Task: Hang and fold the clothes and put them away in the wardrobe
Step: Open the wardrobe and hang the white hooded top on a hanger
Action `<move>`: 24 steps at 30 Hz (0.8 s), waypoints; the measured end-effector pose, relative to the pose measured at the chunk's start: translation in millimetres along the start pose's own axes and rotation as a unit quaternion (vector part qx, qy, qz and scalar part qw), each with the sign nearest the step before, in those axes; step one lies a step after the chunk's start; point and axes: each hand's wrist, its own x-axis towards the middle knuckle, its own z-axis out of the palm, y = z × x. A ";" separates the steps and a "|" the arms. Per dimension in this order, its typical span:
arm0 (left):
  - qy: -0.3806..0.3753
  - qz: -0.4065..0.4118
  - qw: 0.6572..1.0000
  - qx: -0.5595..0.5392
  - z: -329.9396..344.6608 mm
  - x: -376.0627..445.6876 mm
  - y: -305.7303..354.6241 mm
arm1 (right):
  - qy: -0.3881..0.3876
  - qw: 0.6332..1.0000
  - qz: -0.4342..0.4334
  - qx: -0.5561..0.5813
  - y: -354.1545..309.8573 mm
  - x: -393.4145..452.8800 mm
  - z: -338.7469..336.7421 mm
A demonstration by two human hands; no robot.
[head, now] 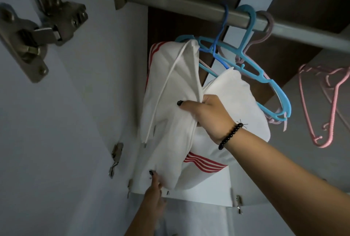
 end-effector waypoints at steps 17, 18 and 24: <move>0.002 0.009 0.996 -0.084 0.4 19.2 19.3 | -0.028 0.994 0.041 0.102 -14.2 10.1 -0.6; -0.004 0.019 0.994 -0.105 -2.8 26.4 14.1 | -0.031 0.992 0.042 0.116 -15.3 10.6 -1.7; -0.001 0.083 0.974 -0.211 0.8 27.9 7.1 | -0.027 0.987 0.046 0.153 -18.6 12.6 -7.0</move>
